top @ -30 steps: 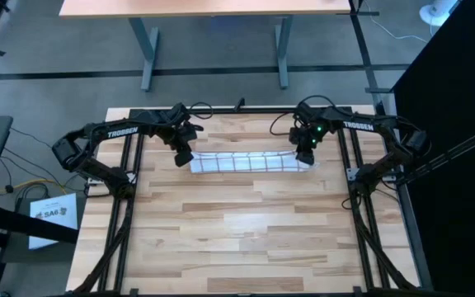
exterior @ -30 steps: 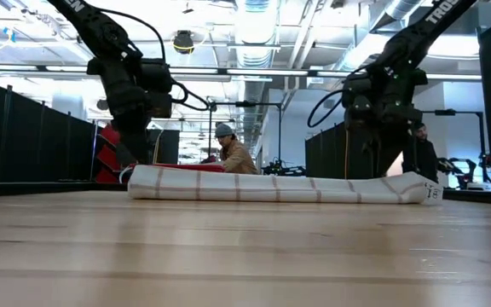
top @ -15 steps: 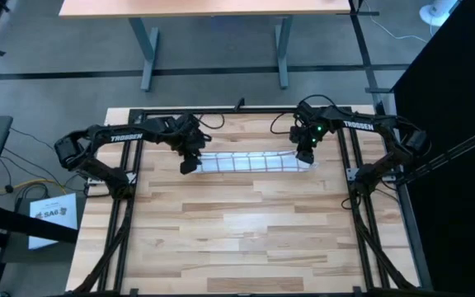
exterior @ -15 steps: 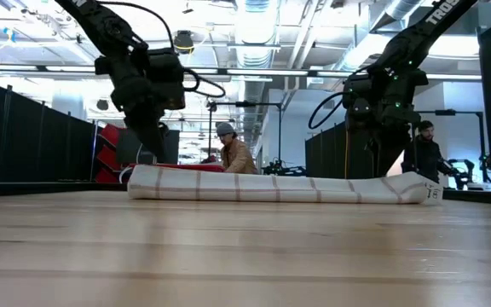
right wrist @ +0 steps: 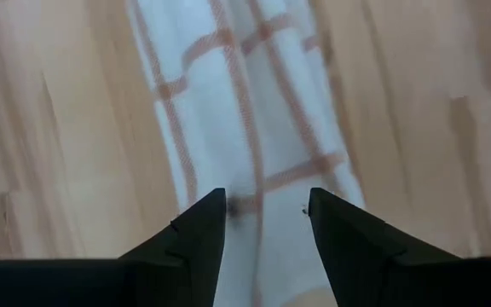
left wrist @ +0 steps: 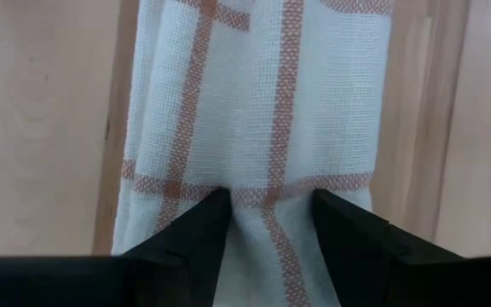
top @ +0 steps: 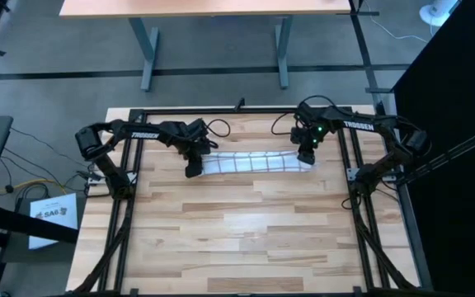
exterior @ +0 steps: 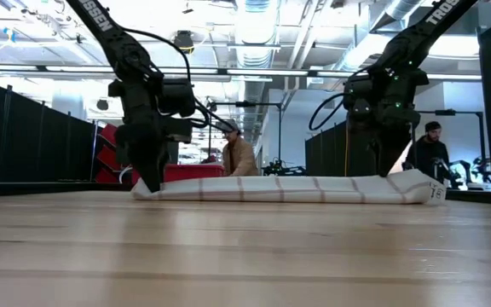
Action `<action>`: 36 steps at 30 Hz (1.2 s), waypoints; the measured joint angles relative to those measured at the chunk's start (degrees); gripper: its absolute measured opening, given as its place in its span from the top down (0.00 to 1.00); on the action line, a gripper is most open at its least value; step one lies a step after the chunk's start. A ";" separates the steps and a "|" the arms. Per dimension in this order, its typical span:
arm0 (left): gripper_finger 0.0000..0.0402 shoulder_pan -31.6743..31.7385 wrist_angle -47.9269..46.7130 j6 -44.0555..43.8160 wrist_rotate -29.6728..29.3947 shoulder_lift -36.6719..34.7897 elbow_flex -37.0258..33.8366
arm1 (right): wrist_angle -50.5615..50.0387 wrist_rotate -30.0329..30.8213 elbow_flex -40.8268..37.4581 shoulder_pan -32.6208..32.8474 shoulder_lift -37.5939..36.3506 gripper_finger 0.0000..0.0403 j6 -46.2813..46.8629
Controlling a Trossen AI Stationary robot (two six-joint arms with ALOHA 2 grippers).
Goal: Roll towel
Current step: Roll the white checkered towel
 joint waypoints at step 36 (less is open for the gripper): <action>0.60 0.44 -0.23 2.01 0.60 0.13 -0.15 | 2.15 -0.59 1.70 -6.09 0.13 1.00 5.39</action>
